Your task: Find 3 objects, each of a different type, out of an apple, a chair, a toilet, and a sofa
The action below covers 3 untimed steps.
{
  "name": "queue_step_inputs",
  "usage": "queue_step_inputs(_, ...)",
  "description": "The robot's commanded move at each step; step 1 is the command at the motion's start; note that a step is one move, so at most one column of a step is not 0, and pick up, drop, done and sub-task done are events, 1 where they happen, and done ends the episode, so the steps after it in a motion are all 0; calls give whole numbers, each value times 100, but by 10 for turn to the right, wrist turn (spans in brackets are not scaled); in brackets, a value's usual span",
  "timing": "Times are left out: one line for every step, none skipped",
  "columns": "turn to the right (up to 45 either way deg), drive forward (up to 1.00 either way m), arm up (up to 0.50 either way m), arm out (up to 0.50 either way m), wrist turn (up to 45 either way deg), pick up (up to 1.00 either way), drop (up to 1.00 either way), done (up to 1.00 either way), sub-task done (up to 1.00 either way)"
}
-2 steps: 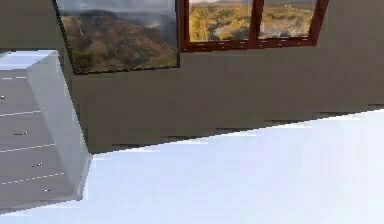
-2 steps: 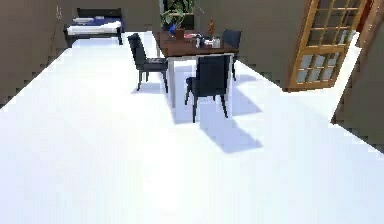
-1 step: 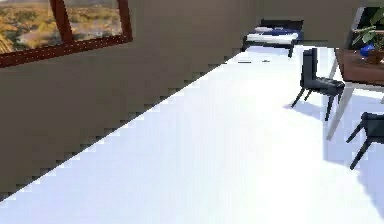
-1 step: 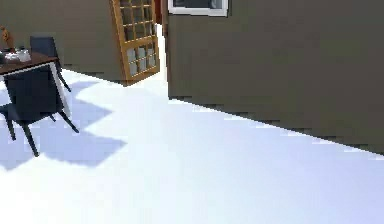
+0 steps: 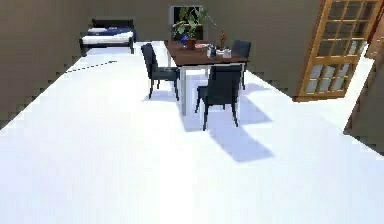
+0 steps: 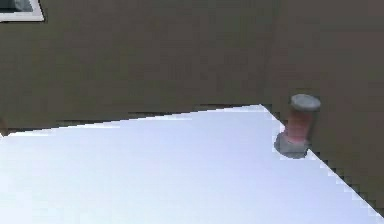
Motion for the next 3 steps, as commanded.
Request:
queue_step_inputs(0, 100, 0, 0, 0, 0, 0, 0, 0)
queue_step_inputs(60, 0, 0, 0, 0, 0, 0, 0, 0)
queue_step_inputs(0, 20, 0, 0, 0, 0, 0, 0, 0)
